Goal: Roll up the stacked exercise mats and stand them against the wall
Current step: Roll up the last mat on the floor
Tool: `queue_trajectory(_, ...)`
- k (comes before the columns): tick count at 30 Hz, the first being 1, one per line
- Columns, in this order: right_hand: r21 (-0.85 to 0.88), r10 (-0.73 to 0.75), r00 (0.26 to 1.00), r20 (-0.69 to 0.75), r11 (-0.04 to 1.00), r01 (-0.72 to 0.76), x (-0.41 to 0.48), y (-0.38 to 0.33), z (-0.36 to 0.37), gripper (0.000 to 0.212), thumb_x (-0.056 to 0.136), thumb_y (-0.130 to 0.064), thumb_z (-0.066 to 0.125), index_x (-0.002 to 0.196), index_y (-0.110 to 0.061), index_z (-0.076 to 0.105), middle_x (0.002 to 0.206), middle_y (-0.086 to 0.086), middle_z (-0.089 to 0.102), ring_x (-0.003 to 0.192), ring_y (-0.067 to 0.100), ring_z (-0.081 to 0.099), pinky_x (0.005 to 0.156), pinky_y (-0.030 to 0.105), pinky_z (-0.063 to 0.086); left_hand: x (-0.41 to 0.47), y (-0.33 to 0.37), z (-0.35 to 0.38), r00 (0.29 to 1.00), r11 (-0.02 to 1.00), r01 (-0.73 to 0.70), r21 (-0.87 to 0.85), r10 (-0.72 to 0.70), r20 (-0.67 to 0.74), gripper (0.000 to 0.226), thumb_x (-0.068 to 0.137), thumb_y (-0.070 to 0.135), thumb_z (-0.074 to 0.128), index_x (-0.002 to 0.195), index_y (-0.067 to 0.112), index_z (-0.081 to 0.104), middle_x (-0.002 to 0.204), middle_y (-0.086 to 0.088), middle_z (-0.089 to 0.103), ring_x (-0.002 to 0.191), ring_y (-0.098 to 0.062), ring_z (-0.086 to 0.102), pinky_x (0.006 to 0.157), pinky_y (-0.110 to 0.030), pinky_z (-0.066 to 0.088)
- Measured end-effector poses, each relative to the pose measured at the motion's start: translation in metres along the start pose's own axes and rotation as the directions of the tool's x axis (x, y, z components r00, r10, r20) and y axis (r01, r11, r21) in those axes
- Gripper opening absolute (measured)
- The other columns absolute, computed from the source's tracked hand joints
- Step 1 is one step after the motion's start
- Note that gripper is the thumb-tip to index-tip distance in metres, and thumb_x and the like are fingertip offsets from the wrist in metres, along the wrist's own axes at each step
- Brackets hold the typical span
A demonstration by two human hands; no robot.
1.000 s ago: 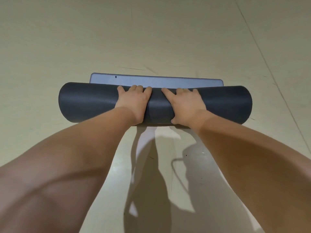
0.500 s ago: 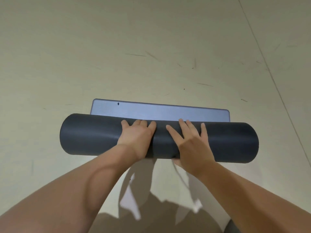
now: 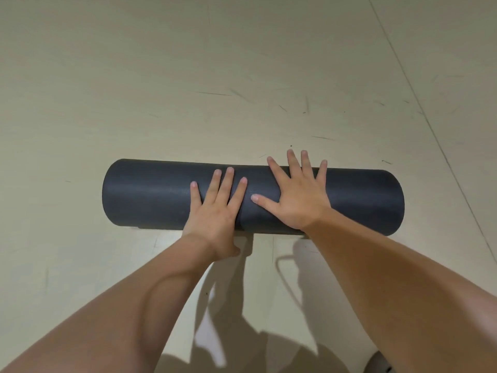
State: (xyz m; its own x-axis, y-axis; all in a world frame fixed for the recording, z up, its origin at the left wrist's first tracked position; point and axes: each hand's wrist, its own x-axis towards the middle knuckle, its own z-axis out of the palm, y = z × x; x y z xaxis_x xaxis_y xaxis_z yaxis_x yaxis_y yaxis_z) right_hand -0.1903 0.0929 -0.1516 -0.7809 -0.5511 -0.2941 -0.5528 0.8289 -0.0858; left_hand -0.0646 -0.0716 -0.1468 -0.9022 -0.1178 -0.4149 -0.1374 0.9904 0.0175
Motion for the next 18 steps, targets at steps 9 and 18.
queue_trajectory(9,-0.176,-0.102,0.978,0.184,0.975,0.134,0.03,0.007,-0.011,0.154,0.051,-0.091,0.074,0.159,-0.04,-0.024,0.171,0.022,-0.002,0.156,0.05,-0.002,0.12,0.075,0.002,0.073,-0.021,-0.03,1.0,1.0,-0.014,-0.003,0.014,0.007,0.144,0.058,0.069,0.084,0.16,0.027,-0.01,0.169,-0.005,0.001,0.157,-0.029,-0.001,0.12,-0.066,0.003)
queue_trajectory(18,-0.016,-0.084,0.931,0.354,0.995,0.096,0.065,-0.003,-0.051,0.127,0.05,-0.059,0.089,0.155,-0.045,0.019,0.096,-0.006,0.05,0.098,0.027,0.058,0.091,0.052,0.05,0.105,-0.035,-0.068,0.985,0.994,-0.107,-0.023,0.109,0.136,0.119,0.045,0.051,0.089,0.147,0.035,0.031,0.126,0.011,0.051,0.121,-0.019,0.051,0.102,-0.048,0.038)
